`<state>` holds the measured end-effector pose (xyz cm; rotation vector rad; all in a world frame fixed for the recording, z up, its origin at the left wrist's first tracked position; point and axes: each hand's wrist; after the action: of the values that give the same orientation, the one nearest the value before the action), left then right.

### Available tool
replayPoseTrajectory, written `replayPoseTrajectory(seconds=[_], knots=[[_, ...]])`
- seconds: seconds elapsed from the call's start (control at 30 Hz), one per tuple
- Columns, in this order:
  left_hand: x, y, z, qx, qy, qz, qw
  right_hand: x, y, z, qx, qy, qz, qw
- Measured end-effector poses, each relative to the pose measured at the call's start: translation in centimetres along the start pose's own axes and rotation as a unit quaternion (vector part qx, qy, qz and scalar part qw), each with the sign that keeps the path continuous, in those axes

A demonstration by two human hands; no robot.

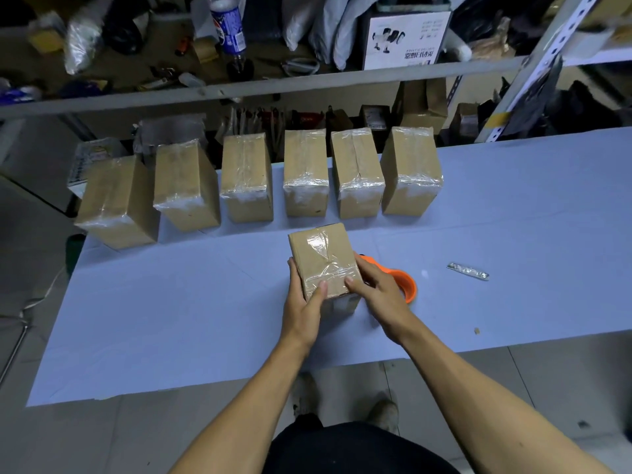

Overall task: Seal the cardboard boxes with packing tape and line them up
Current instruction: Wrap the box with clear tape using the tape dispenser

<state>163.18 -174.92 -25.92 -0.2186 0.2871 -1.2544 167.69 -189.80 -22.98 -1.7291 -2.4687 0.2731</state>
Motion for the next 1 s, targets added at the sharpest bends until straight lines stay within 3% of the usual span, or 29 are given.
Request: replayPoseTrajectory(seconds=[0.07, 0.17, 0.23, 0.33, 0.4, 0.47, 0.63, 0.83, 1.0], knots=[[-0.1, 0.1, 0.6, 0.001, -0.001, 0.007, 1.000, -0.3, -0.2, -0.3, 0.012, -0.013, -0.046, 0.999], [-1.2, 1.0, 2.9, -0.017, -0.017, 0.043, 0.999, 0.1, -0.1, -1.4, 0.008, -0.120, -0.085, 0.989], [-2.3, 1.6, 5.1, -0.057, -0.048, 0.035, 0.997, 0.3, 0.2, -2.5, 0.000, -0.137, -0.050, 0.989], [-4.0, 1.7, 6.6, -0.088, -0.048, -0.042, 0.994, 1.2, 1.1, -3.3, -0.030, -0.142, 0.032, 0.989], [-4.2, 1.5, 5.1, -0.054, -0.022, -0.077, 0.995, 2.1, 1.6, -2.3, 0.005, -0.194, 0.103, 0.975], [-4.0, 0.9, 2.1, -0.050, 0.004, -0.089, 0.995, 3.1, 1.5, -0.2, 0.061, -0.242, 0.105, 0.963], [-3.5, 0.6, -2.4, -0.075, 0.006, -0.035, 0.997, 5.0, 0.0, 4.2, 0.137, -0.137, 0.022, 0.981], [-3.3, 2.4, -0.2, -0.073, -0.067, -0.045, 0.994, 5.0, 1.7, 2.9, 0.163, -0.081, 0.065, 0.981], [-1.9, 6.1, 7.5, -0.027, -0.092, -0.089, 0.991, 2.4, 5.2, -3.2, 0.104, -0.078, 0.118, 0.984]])
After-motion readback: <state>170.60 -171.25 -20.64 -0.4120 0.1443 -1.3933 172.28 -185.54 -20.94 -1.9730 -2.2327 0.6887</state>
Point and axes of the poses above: each hand's wrist, its own y-axis towards the middle knuckle, its own x-axis out of the palm, z = x × y
